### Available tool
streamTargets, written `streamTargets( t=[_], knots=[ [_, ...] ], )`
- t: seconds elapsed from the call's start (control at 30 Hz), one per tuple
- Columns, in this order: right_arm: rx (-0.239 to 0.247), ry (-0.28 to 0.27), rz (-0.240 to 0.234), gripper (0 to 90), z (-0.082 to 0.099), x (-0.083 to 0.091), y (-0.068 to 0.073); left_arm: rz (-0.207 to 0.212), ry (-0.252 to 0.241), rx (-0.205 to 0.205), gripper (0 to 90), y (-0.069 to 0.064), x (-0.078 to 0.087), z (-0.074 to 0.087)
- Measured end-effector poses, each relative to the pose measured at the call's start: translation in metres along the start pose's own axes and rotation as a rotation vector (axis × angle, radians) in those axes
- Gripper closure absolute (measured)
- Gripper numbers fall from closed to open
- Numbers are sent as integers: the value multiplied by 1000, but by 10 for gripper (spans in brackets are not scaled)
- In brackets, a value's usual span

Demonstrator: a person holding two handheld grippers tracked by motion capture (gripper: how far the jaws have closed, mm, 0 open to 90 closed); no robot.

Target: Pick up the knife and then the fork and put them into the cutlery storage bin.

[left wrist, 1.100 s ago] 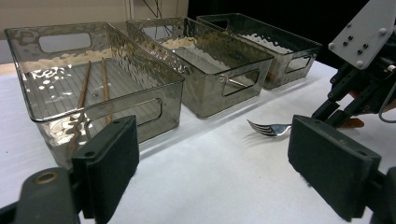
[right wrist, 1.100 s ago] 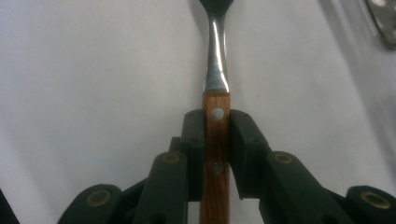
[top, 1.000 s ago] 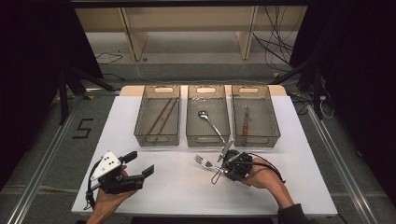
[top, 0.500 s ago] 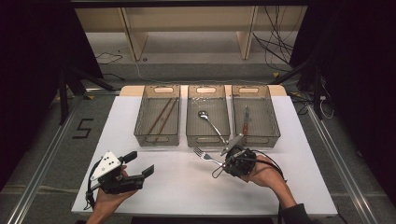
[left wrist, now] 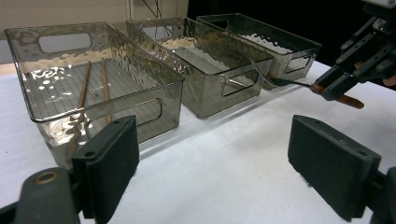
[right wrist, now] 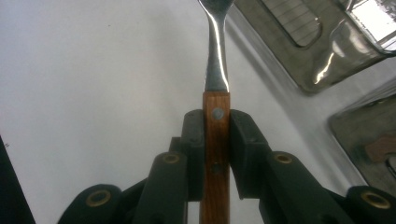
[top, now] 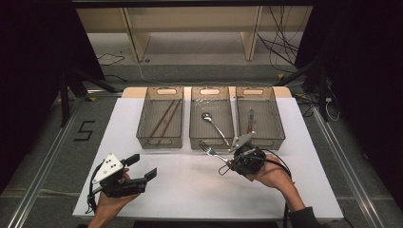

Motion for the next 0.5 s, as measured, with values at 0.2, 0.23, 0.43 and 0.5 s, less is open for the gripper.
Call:
streamTargets(
  t=[0.2, 0.23, 0.43, 0.5],
  knots=[
    [-15, -36, 10, 773, -5, 7, -6, 0, 2, 1, 163, 0, 0, 0],
    [-14, -42, 14, 773, -6, 9, -7, 0, 3, 1, 162, 0, 0, 1],
    [-36, -75, 33, 773, -11, 16, -16, 0, 5, 1, 162, 0, 0, 1],
    [-45, -83, 43, 773, -12, 19, -19, 0, 5, 2, 162, 0, 0, 1]
  ],
)
Point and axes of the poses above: each handheld gripper's, and its own axes: x roughly backward along the jaws, z roughly out of its underside, y roughly to its left, the point moved 10 cm from there along -x, roughly forward along the jaws, and after that the axes turned 12 degrees about -y, right-handed, at the moved point
